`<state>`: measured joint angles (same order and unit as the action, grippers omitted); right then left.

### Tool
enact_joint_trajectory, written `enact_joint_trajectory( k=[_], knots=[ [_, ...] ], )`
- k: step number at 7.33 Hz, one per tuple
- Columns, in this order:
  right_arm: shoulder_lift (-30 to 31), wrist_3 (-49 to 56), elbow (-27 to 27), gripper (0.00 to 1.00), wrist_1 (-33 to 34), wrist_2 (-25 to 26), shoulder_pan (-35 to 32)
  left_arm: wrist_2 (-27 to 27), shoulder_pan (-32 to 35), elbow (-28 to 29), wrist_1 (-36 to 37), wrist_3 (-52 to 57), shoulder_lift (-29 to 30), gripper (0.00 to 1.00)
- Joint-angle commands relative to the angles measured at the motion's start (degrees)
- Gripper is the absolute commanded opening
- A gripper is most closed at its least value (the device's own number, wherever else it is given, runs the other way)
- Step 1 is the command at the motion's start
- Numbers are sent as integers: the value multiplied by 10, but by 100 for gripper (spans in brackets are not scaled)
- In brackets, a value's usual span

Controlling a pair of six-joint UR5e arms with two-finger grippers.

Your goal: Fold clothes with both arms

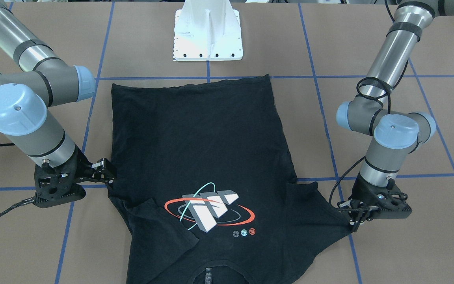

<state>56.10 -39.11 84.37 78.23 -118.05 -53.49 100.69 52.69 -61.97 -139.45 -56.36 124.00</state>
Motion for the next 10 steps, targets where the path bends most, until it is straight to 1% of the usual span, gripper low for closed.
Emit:
enact_joint_trajectory(
  k=[1,2,3,4,5,7,8,10],
  knots=[
    [0,-1,0,100,0,0,1,18,0,-10,8,-27,17,0],
    [-1,-1,0,100,0,0,1,19,-6,-13,18,-67,32,0],
    [-1,-1,0,100,0,1,1,30,-32,-26,46,-122,54,0],
    [-1,-1,-1,100,0,1,1,30,-54,-28,74,-167,89,0],
    [0,-1,-2,100,0,1,1,28,-72,-22,80,-207,109,0],
    [0,-1,-2,100,0,1,2,24,-80,31,77,-265,163,0],
    [0,-1,-3,100,0,1,2,24,-82,53,72,-292,178,0],
    [0,-1,-3,100,1,1,2,23,-82,61,71,-318,188,0]
  ],
)
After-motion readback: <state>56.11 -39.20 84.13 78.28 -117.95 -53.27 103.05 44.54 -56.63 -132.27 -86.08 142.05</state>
